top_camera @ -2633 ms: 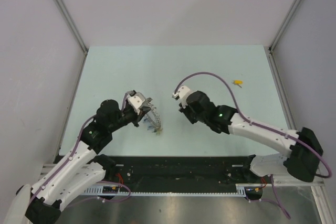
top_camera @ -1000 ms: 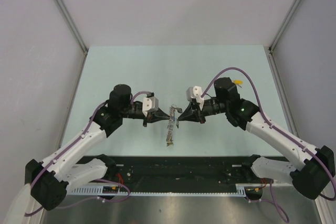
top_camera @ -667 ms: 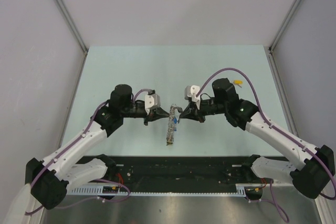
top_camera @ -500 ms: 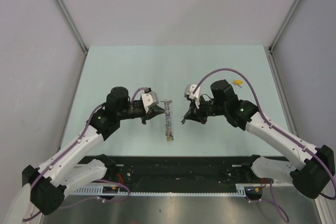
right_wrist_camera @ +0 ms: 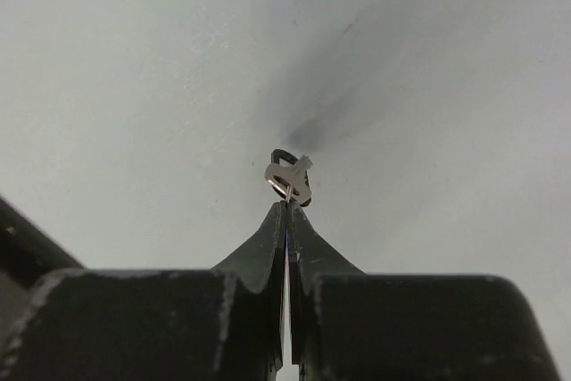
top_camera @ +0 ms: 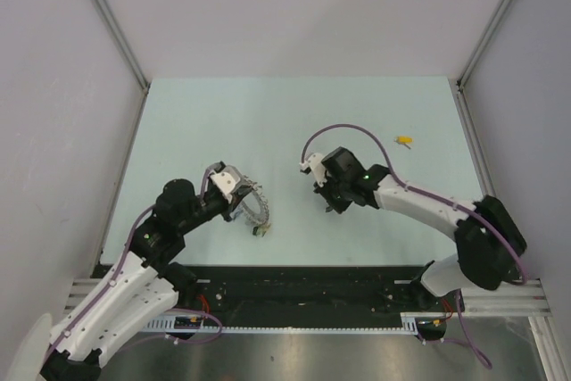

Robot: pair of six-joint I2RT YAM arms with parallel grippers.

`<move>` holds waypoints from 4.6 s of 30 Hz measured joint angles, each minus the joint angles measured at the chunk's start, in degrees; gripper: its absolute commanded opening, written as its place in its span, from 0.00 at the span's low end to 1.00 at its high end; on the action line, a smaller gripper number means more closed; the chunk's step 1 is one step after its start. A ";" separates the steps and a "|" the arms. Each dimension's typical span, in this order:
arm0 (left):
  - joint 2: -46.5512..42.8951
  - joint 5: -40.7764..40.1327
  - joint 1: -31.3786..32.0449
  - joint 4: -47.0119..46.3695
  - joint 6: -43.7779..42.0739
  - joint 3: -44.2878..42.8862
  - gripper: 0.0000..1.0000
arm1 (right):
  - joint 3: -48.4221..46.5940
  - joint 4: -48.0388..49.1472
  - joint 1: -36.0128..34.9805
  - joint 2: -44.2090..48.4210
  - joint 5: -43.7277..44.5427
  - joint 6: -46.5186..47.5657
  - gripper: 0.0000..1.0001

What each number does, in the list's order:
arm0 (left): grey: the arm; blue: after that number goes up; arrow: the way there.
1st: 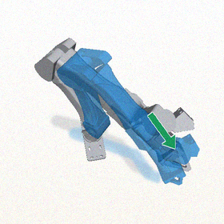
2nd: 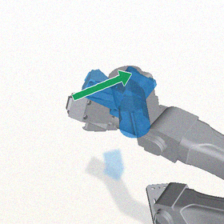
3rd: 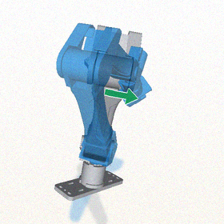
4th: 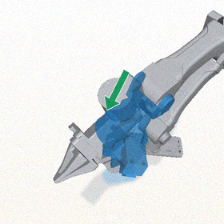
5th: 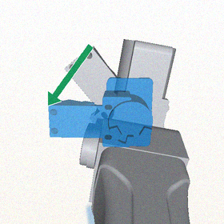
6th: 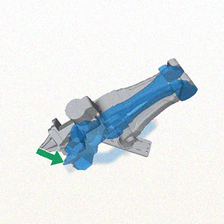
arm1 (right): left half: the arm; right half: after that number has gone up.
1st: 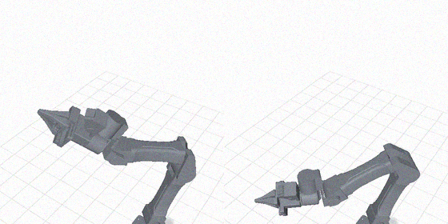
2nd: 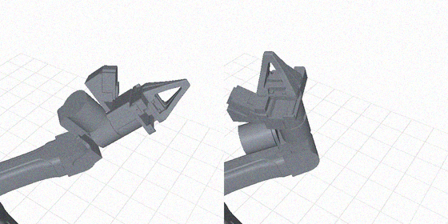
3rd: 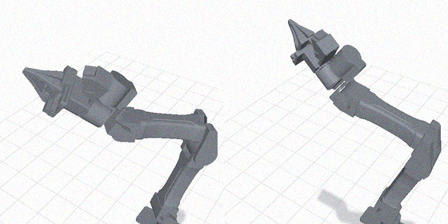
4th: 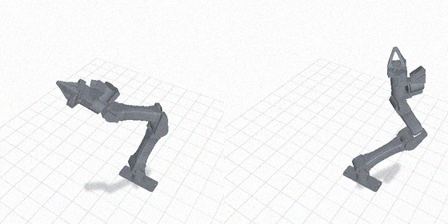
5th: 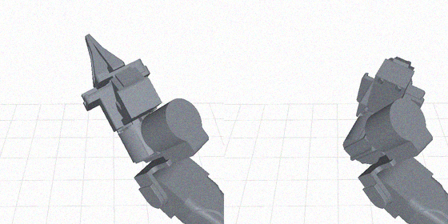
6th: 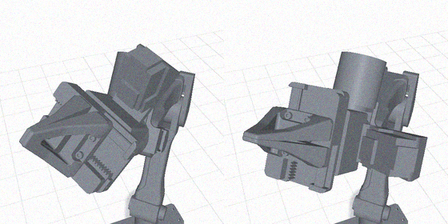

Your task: Put the keys on the keyring

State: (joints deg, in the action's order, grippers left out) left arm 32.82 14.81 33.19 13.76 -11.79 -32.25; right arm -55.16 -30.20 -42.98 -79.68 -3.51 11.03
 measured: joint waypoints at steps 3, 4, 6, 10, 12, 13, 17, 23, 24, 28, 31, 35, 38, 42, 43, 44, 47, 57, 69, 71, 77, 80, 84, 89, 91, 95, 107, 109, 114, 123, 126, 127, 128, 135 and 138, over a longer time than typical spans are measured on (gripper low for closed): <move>0.31 -0.68 0.00 -0.09 0.37 0.00 0.00 | 0.00 2.38 -1.84 -7.06 2.29 -0.52 0.00; 0.57 -0.68 0.00 -0.07 0.39 0.00 0.00 | 0.00 3.58 -2.32 -9.09 2.71 -0.74 0.00; 0.85 -0.59 0.00 -0.07 0.39 0.00 0.01 | 0.00 6.05 -2.99 -11.93 2.97 -1.14 0.00; 0.92 0.28 0.00 -0.09 0.39 0.00 0.02 | 0.00 10.12 -3.26 -14.84 3.08 -2.03 0.09; 1.03 1.05 0.00 -0.15 0.39 0.00 0.03 | 0.00 11.63 -2.97 -14.99 2.51 -2.49 0.18; 1.16 1.60 0.00 -0.26 0.37 0.00 0.03 | 0.00 12.37 -2.75 -14.99 1.75 -2.49 0.22; 2.10 3.67 0.00 -0.90 0.37 0.00 0.04 | 0.02 13.77 -1.90 -13.68 -1.22 -3.06 0.50; 3.89 6.14 0.00 -1.18 0.35 0.00 0.04 | 2.49 16.74 -1.20 -1.75 -5.95 -3.52 0.53; 4.09 6.49 0.00 -1.22 0.35 0.00 0.04 | 3.02 17.81 -1.01 0.96 -7.28 -3.93 0.54; 4.48 7.34 0.00 -1.20 0.26 0.00 0.04 | 4.85 23.06 0.63 9.05 -13.79 -8.48 0.59; 4.48 8.04 0.00 -1.25 0.20 0.00 0.04 | 5.86 28.50 1.88 10.99 -19.02 -14.25 0.61; 4.68 9.70 0.00 -1.90 0.20 0.00 0.04 | 8.24 34.73 1.14 10.84 -24.26 -19.30 0.58; 4.87 11.21 0.00 -2.25 0.20 0.00 0.04 | 9.84 37.29 -0.28 10.56 -26.03 -19.65 0.52; 5.07 12.52 0.00 -2.47 0.20 0.00 0.05 | 10.16 42.03 -1.07 8.59 -29.53 -20.50 0.47; 5.07 12.63 0.00 -2.51 0.20 0.00 0.04 | 10.16 43.12 -1.29 8.15 -30.23 -20.81 0.47; 5.07 12.66 0.00 -2.51 0.20 0.00 0.04 | 10.16 44.17 -1.49 7.80 -30.62 -21.07 0.47; 5.09 13.05 0.00 -2.51 0.20 0.00 0.04 | 10.16 46.25 -2.99 7.23 -31.43 -20.31 0.47; 5.99 14.99 0.00 -2.54 0.20 0.00 0.04 | 10.14 46.25 -6.49 7.41 -31.19 -9.40 0.43; 6.49 15.76 0.00 -2.49 0.26 0.00 0.04 | 6.80 37.05 -7.72 7.54 -27.93 -4.35 0.33; 6.45 15.74 0.00 -2.49 0.28 0.00 0.04 | 6.80 37.07 -7.39 7.26 -27.80 -7.23 0.31; 5.66 15.39 0.00 -2.51 0.35 0.00 0.04 | 7.56 40.24 -6.25 7.15 -27.80 -19.63 0.31; 5.27 15.37 0.00 -2.56 0.37 0.00 0.04 | 8.13 41.27 -6.08 7.15 -27.82 -23.37 0.31; 4.79 15.32 0.00 -2.71 0.39 0.00 0.04 | 9.05 42.58 -5.88 7.04 -27.98 -26.69 0.30; 4.44 15.30 0.00 -3.15 0.42 0.00 0.04 | 9.86 45.11 -5.86 4.87 -29.77 -29.90 0.29; 4.33 15.21 0.00 -3.28 0.44 0.00 0.04 | 10.21 46.16 -5.86 3.67 -30.91 -31.17 0.27; 4.26 14.78 0.00 -3.34 0.46 0.00 0.04 | 10.47 48.09 -5.86 2.25 -32.98 -32.98 0.20; 4.31 12.79 0.02 -3.37 1.33 0.00 0.06 | 10.58 50.75 -5.49 2.05 -36.20 -34.25 0.00; 4.46 12.13 0.02 -3.37 1.60 0.00 0.16 | 10.58 50.58 -5.25 2.23 -36.20 -33.75 0.00; 5.81 10.75 0.02 -3.74 2.51 0.00 0.50 | 10.91 50.07 -4.31 2.38 -36.44 -33.51 0.00; 2.47 9.42 0.02 -3.34 7.41 0.00 0.75 | 11.23 50.01 -3.85 2.45 -36.39 -33.55 0.00; 0.09 9.31 0.02 -1.90 11.15 -0.20 0.75 | 11.23 50.03 -3.45 2.45 -36.48 -33.55 0.00; -0.50 9.29 0.02 -1.49 12.87 -0.22 0.75 | 11.23 50.03 -3.26 2.43 -36.48 -33.55 0.00; -0.94 9.31 0.02 -1.07 14.67 -0.22 0.74 | 11.23 50.07 -3.21 2.43 -36.46 -33.55 0.00; -1.07 8.66 0.02 0.66 27.21 -0.17 0.70 | 11.23 50.93 -2.91 0.98 -36.17 -33.31 0.00; -0.87 4.90 0.02 1.51 29.94 -0.04 0.70 | 11.23 51.67 -2.86 -1.60 -35.30 -33.03 0.00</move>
State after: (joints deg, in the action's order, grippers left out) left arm 31.94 19.70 33.21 15.27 18.15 -32.29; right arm -43.92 21.47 -45.84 -81.28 -38.81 -22.00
